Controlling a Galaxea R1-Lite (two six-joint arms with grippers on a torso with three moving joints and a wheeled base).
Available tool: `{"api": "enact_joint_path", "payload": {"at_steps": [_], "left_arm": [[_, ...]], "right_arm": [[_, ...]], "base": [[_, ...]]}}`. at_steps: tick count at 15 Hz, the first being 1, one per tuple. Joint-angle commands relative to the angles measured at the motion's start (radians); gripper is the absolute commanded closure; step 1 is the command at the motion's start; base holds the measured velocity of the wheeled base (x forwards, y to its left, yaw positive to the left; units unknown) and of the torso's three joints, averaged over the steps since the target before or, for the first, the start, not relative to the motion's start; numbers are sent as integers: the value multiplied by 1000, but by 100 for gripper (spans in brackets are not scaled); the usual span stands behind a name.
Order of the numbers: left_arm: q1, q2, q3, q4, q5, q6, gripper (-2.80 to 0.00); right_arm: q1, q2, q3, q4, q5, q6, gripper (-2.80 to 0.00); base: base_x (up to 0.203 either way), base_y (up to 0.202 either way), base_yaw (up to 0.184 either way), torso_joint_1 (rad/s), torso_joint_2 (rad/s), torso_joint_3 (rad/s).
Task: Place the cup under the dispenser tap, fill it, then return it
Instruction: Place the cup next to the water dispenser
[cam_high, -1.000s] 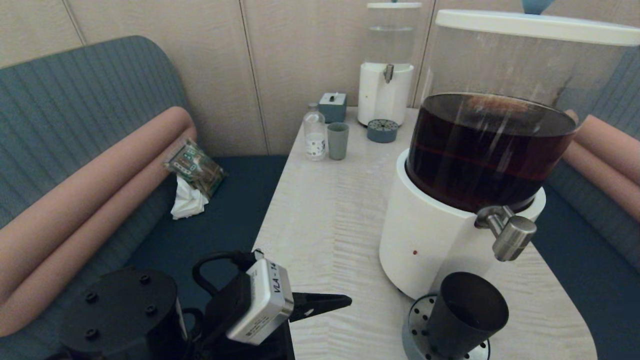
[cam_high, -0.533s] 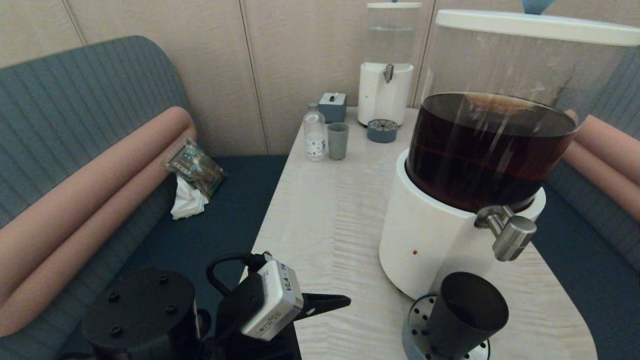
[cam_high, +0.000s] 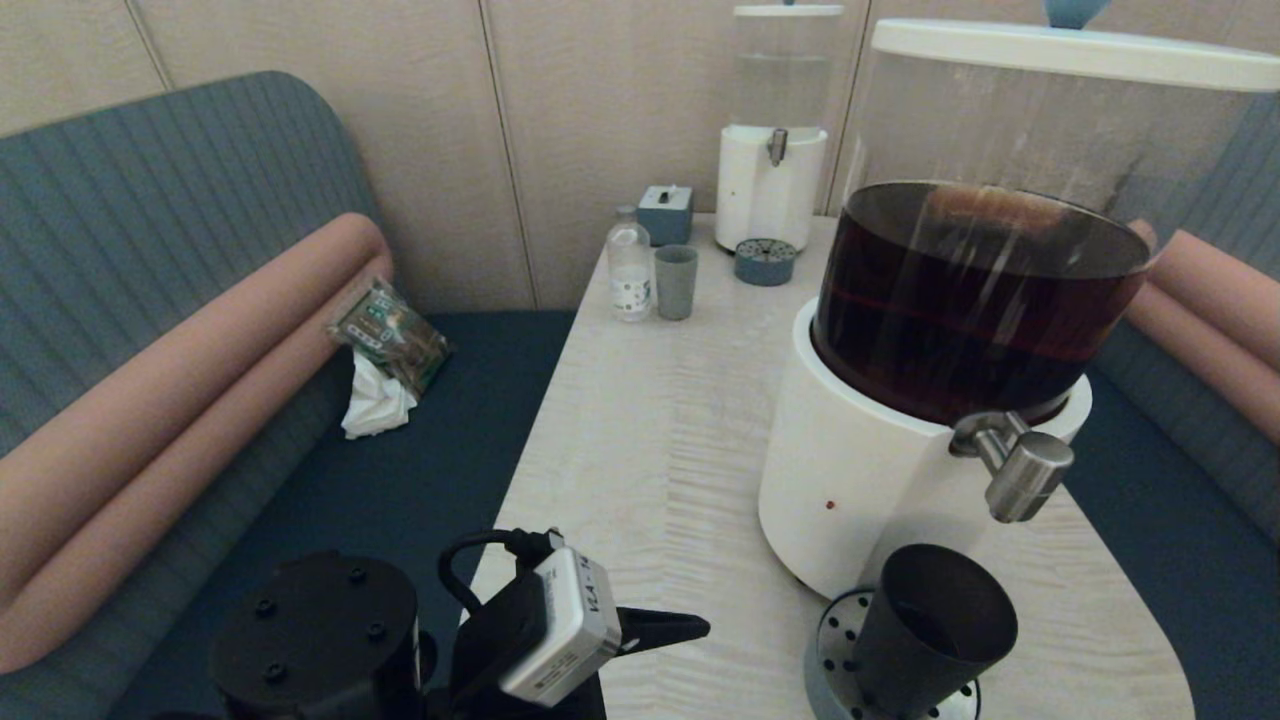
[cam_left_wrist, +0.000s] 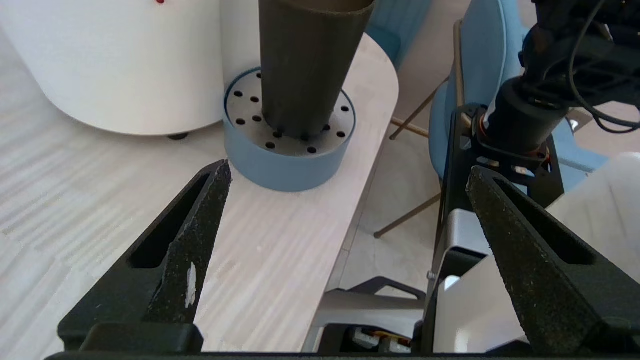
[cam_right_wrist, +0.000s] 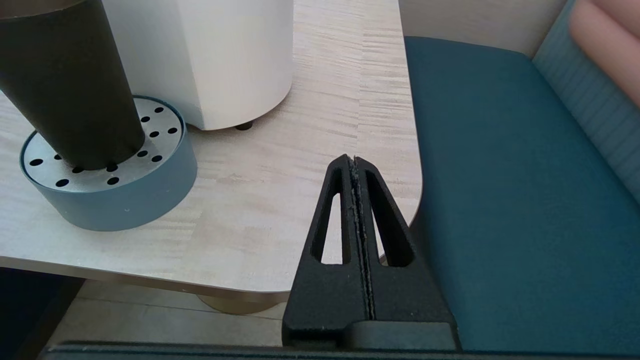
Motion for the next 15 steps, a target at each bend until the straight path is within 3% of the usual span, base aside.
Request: {"api": "enact_joint_path", "payload": {"at_steps": [1,6,15], "left_arm": [[0,15,-9,-13,-3,-1,-280],[-7,91,-70,-46,-23,-3,-280],[-72,282,-143,-228,-96,0,-280]], "right_arm": [[0,1,3,0,0,-1,0],[0,1,3,0,0,-1,0],[0,1,3,0,0,-1,0]], "base": [[0,0,0,0,0,0],[0,0,0,0,0,0],[0,0,0,0,0,0]]}}
